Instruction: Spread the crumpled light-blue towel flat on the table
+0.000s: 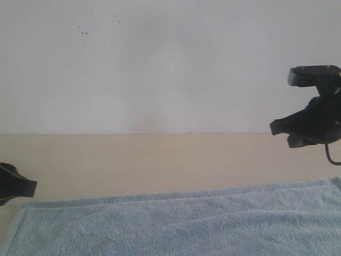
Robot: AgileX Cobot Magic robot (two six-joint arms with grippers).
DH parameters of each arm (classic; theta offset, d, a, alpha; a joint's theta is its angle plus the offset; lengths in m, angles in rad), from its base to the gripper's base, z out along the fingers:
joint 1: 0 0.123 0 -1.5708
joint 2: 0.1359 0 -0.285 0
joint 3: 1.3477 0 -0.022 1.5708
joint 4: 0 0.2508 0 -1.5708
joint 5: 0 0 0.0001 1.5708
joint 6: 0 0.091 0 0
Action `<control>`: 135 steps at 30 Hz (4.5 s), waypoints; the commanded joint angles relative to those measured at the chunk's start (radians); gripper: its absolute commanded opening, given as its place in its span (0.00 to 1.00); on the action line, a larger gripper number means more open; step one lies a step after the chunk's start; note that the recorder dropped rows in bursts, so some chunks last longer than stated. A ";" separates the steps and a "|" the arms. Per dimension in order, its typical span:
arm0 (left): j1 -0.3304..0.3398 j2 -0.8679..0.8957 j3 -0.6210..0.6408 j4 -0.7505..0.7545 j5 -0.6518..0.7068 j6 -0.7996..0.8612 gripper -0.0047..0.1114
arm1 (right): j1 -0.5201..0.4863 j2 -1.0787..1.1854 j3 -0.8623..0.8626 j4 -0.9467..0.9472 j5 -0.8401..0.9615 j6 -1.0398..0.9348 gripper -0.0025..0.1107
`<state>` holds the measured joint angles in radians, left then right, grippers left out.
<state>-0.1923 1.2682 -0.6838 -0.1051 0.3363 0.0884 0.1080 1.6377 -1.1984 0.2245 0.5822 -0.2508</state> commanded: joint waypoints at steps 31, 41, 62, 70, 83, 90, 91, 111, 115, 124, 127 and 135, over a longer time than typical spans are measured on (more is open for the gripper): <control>0.130 0.526 -0.120 0.020 -0.264 -0.096 0.08 | 0.122 -0.061 0.000 0.188 0.026 -0.161 0.10; 0.130 0.615 -0.120 0.015 -0.383 -0.096 0.08 | 0.122 -0.061 0.000 0.188 0.027 -0.167 0.10; 0.208 0.699 -0.241 0.012 -0.269 -0.088 0.08 | 0.122 -0.061 0.000 0.199 0.037 -0.171 0.10; 0.229 0.695 -0.241 0.012 -0.247 -0.088 0.08 | 0.122 -0.061 0.000 0.199 0.031 -0.179 0.10; 0.006 0.428 -0.283 0.008 -0.250 -0.096 0.08 | 0.122 -0.059 0.000 0.196 0.022 -0.205 0.10; -0.039 0.312 -0.257 0.008 -0.223 -0.142 0.08 | 0.122 -0.105 0.097 0.196 -0.088 -0.196 0.10; -0.039 0.291 -0.245 0.008 -0.225 -0.154 0.08 | 0.122 -0.124 0.126 0.196 -0.116 -0.198 0.10; -0.088 -0.407 0.089 -0.134 -0.009 -0.227 0.08 | 0.122 -0.678 0.744 0.258 -0.488 -0.107 0.10; -0.088 -0.622 0.125 -0.191 0.064 -0.227 0.08 | 0.122 -0.819 0.780 0.287 -0.484 -0.050 0.10; -0.088 -1.063 0.132 -0.213 0.302 -0.176 0.08 | 0.122 -1.093 0.782 0.289 -0.329 -0.012 0.10; -0.088 -1.151 0.132 -0.203 0.397 -0.159 0.08 | 0.122 -1.140 0.782 0.289 -0.246 -0.009 0.10; -0.088 -1.264 0.132 -0.158 0.554 -0.159 0.08 | 0.122 -1.165 0.782 0.289 -0.192 0.019 0.10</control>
<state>-0.2749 0.0258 -0.5563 -0.2746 0.8451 -0.0764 0.2280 0.4788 -0.4177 0.5129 0.3878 -0.2372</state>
